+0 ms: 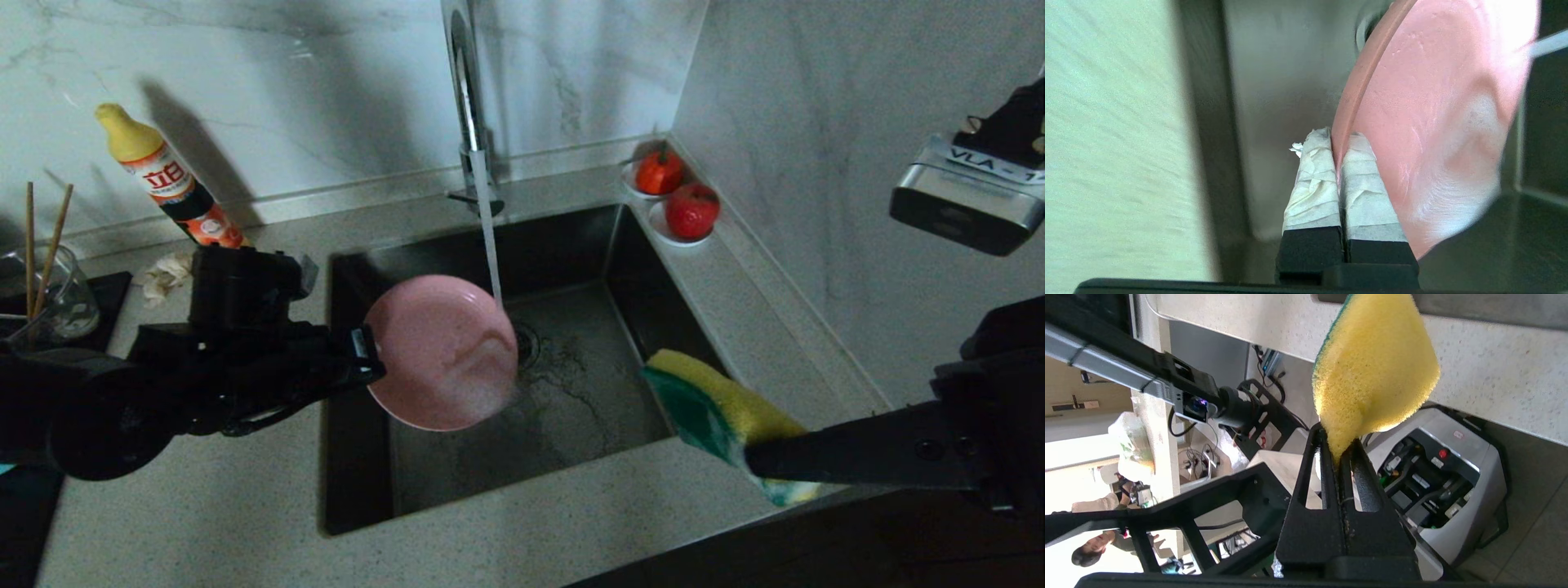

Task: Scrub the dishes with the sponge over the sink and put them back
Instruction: Rinse the plate

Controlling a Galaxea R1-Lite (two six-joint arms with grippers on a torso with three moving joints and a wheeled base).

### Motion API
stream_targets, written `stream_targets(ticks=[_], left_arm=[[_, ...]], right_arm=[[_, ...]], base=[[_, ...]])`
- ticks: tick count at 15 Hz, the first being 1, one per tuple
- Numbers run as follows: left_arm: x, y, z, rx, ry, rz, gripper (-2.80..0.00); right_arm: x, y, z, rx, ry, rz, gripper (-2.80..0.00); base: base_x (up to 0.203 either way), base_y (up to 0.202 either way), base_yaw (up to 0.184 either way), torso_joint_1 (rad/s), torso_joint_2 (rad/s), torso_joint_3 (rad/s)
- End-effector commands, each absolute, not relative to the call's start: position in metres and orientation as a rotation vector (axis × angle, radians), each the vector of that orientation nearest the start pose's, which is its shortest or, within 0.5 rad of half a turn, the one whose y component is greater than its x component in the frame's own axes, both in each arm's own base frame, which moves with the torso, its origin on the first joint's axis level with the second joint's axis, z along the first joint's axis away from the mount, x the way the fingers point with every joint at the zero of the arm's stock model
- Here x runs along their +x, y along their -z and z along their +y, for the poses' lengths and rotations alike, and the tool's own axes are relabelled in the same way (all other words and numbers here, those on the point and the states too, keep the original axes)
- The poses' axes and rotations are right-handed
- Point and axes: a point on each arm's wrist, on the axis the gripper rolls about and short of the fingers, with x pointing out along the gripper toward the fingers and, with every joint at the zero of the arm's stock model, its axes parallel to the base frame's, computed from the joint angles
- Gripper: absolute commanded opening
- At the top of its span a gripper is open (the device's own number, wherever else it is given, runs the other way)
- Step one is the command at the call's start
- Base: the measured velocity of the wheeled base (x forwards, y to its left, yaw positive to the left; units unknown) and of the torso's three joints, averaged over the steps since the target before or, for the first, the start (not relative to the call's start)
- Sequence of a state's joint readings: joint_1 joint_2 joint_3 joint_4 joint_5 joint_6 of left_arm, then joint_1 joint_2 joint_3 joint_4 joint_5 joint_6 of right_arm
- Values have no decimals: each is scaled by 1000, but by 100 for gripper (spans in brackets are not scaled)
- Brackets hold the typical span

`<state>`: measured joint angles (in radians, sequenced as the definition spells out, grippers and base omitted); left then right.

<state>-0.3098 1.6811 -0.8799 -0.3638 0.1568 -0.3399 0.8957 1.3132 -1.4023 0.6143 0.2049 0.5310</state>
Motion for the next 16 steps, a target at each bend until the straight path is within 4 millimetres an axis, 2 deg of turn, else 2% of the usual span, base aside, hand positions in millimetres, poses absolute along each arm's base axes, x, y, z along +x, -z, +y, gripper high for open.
stream_targets(ticks=[1, 4, 6, 9, 13, 16], left_arm=[[262, -211, -80, -175, 102, 278, -280], [237, -223, -71, -41, 115, 61, -280], [229, -226, -68, 43, 110, -76, -280], [227, -223, -68, 136, 96, -168, -280], [228, -232, -68, 183, 72, -317, -280], [221, -240, -66, 228, 39, -432, -280]], right_arm=[[108, -328, 142, 279, -901, 796, -280], [107, -326, 142, 278, -902, 802, -280], [108, -326, 143, 276, -903, 804, -280], [111, -324, 146, 271, -899, 817, -280], [112, -323, 147, 269, -897, 818, -280], [110, -324, 145, 272, -902, 814, -280]], base=[[0, 0, 0, 0, 0, 0], [0, 0, 0, 0, 0, 0], [0, 0, 0, 0, 0, 0], [0, 0, 0, 0, 0, 0], [0, 0, 0, 0, 0, 0], [0, 0, 0, 0, 0, 0]])
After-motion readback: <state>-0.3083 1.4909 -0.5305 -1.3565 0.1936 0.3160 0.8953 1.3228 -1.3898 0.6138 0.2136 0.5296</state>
